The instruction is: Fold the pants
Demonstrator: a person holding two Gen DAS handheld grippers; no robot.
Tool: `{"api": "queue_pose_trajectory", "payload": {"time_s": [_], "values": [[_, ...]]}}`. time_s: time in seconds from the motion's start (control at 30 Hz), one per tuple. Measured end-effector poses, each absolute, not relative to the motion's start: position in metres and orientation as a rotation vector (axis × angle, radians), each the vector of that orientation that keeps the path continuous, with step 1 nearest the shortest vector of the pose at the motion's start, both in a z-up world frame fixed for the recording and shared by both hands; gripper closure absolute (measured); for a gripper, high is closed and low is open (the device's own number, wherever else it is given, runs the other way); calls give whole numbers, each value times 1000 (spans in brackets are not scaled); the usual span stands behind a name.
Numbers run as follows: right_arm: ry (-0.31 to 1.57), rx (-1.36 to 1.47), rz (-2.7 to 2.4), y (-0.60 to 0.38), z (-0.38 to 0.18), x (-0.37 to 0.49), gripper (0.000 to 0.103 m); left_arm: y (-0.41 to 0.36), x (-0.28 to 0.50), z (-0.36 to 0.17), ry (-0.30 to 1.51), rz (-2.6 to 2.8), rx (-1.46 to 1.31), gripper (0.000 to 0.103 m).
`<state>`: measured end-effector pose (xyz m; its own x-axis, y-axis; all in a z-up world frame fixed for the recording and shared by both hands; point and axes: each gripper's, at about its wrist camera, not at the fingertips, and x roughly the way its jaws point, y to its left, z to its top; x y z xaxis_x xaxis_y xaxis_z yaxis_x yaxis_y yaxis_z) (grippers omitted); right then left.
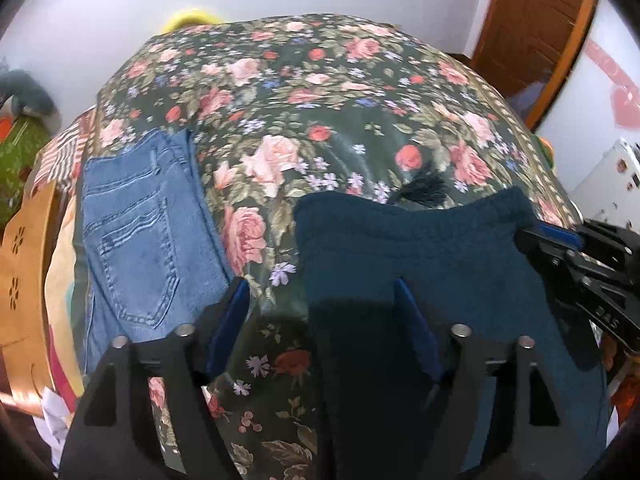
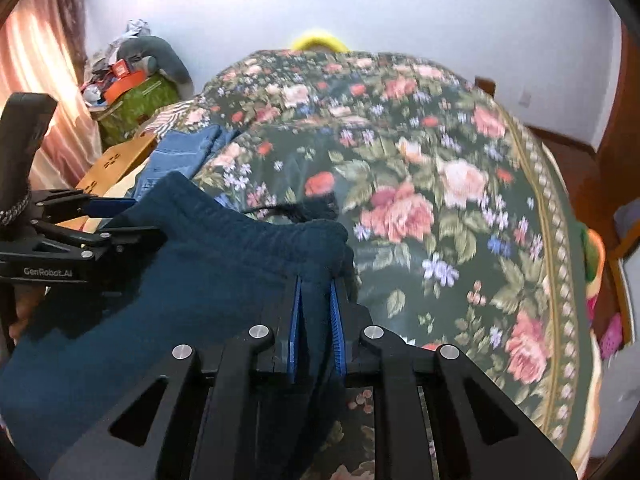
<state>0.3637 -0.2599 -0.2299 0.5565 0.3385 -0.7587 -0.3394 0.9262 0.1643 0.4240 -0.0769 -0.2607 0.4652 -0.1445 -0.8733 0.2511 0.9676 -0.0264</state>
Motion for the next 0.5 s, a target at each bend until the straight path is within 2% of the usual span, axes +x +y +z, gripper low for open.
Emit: {"api": "queue_pose_trajectory", "payload": {"time_s": [0.2, 0.27, 0.3, 0.33, 0.4, 0.47, 0.5], "values": [[870, -68, 377, -257, -196, 345, 86, -71, 403, -231, 1003, -203, 141, 26], [836, -63, 385, -258, -181, 334, 72, -69, 393, -219, 985, -224, 142, 24], [813, -58, 388, -259, -172, 327, 58, -67, 388, -212, 975, -231, 140, 21], [791, -55, 390, -258, -166, 321, 51, -65, 381, -205, 964, -232, 134, 19], [768, -55, 399, -258, -157, 310, 50, -60, 370, -195, 943, -224, 126, 6], [766, -46, 406, -257, -153, 300, 49, -55, 355, -187, 919, -210, 118, 3], [766, -32, 407, -258, -152, 293, 45, -53, 350, -186, 919, -207, 118, 3]]}}
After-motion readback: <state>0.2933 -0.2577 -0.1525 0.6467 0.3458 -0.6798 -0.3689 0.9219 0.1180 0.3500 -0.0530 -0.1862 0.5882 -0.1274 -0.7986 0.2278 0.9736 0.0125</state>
